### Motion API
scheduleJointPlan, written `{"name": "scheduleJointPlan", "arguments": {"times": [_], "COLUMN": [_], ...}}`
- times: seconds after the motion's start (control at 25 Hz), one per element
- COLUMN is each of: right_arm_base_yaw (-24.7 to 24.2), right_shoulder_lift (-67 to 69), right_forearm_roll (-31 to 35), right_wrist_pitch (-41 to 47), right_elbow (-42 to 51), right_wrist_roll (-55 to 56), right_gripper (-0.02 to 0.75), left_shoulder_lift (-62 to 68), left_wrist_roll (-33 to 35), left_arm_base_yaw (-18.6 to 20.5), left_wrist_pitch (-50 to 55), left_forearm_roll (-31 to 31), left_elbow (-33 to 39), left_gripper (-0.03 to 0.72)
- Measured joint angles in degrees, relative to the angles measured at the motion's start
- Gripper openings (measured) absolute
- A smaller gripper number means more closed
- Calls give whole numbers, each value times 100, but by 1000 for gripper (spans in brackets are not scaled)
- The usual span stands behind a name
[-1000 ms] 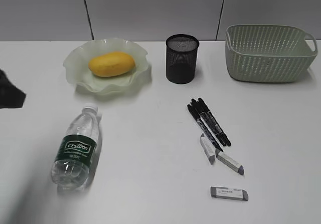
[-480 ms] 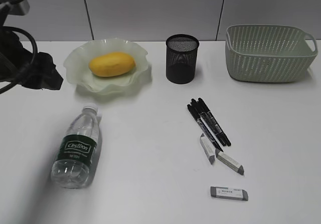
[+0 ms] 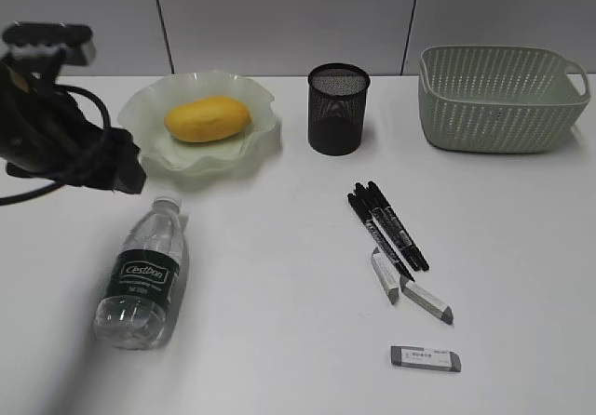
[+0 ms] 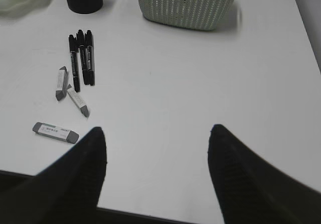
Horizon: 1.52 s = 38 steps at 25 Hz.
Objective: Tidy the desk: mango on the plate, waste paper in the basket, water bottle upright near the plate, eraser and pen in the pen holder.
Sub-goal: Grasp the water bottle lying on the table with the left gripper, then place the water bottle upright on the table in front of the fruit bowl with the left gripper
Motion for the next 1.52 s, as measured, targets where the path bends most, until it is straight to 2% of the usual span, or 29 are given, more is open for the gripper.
{"name": "scheduleJointPlan", "arguments": {"times": [0.16,0.44,0.52,0.6,0.76,0.88,1.0,1.12,1.24,1.52], "right_arm_base_yaw": [0,0,0,0,0,0,0,0,0,0], "right_shoulder_lift": [0,0,0,0,-4,-4,-4,-4,-4,-4], "right_forearm_roll": [0,0,0,0,0,0,0,0,0,0], "right_wrist_pitch": [0,0,0,0,0,0,0,0,0,0], "right_elbow": [0,0,0,0,0,0,0,0,0,0], "right_wrist_roll": [0,4,4,4,4,4,4,4,4,4], "right_gripper": [489,486,485,484,483,483,483,483,483,476], "left_shoulder_lift": [928,1950,2066,2074,1809,747,-454,-755,-325,951], "left_wrist_roll": [0,-125,-131,-135,-143,-143,-99,675,1270,1436], "left_arm_base_yaw": [-196,-215,-222,-222,-238,-243,-243,-236,-236,-236], "left_wrist_pitch": [-81,14,15,31,-252,-1525,-4064,-6696,-7714,-8664], "left_forearm_roll": [-116,-237,-280,-272,-231,-196,77,302,355,377], "left_elbow": [-172,-753,-801,-809,-500,570,2016,2938,3056,3049], "left_gripper": [567,589,545,442,431,430,407,393,393,391]}}
